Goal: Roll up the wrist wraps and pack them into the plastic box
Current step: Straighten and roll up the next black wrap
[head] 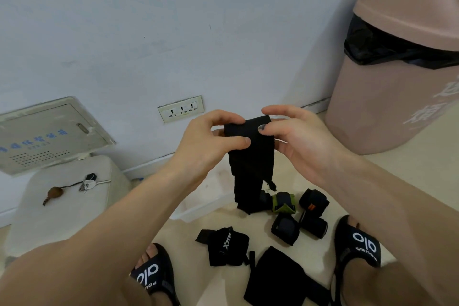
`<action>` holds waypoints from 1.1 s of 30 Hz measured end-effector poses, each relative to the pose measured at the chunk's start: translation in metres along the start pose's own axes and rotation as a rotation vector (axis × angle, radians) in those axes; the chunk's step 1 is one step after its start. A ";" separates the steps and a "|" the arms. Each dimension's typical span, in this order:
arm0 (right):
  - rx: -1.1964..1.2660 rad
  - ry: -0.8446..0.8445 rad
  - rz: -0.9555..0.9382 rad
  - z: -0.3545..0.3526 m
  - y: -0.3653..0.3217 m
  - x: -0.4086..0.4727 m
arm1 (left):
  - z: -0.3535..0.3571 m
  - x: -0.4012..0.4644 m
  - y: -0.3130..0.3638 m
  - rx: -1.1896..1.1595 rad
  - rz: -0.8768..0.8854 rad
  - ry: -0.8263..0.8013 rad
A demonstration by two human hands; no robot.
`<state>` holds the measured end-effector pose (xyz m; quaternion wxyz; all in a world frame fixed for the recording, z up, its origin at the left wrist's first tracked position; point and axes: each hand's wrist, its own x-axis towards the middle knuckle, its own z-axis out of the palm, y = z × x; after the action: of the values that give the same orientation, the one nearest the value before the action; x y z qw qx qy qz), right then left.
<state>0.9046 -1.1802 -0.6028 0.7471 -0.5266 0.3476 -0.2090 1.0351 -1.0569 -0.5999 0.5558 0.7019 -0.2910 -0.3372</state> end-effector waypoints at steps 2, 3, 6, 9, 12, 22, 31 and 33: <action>-0.009 -0.008 -0.011 -0.001 -0.001 -0.001 | 0.000 0.000 0.001 0.028 0.042 0.005; -0.006 -0.007 -0.015 -0.001 -0.001 -0.001 | 0.000 0.000 0.002 0.039 0.066 0.007; 0.037 0.006 -0.007 -0.002 -0.004 -0.001 | 0.002 -0.001 0.001 0.086 0.134 -0.002; 0.105 0.025 0.006 -0.003 -0.007 -0.001 | 0.002 0.001 -0.003 0.200 0.224 -0.009; 0.147 0.029 0.009 -0.003 -0.008 -0.002 | 0.000 0.003 -0.005 0.285 0.283 0.009; 0.056 0.052 -0.082 -0.003 -0.011 -0.004 | -0.002 0.006 -0.003 0.452 0.379 0.048; -0.276 -0.074 -0.190 -0.002 -0.011 -0.006 | -0.004 0.010 0.000 0.233 0.313 0.003; -0.302 -0.070 -0.210 -0.002 -0.010 -0.005 | -0.003 0.010 0.001 0.164 0.273 -0.004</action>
<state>0.9004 -1.1813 -0.5922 0.6453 -0.6730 0.2921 -0.2129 1.0430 -1.0632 -0.6004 0.5369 0.6980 -0.4114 -0.2352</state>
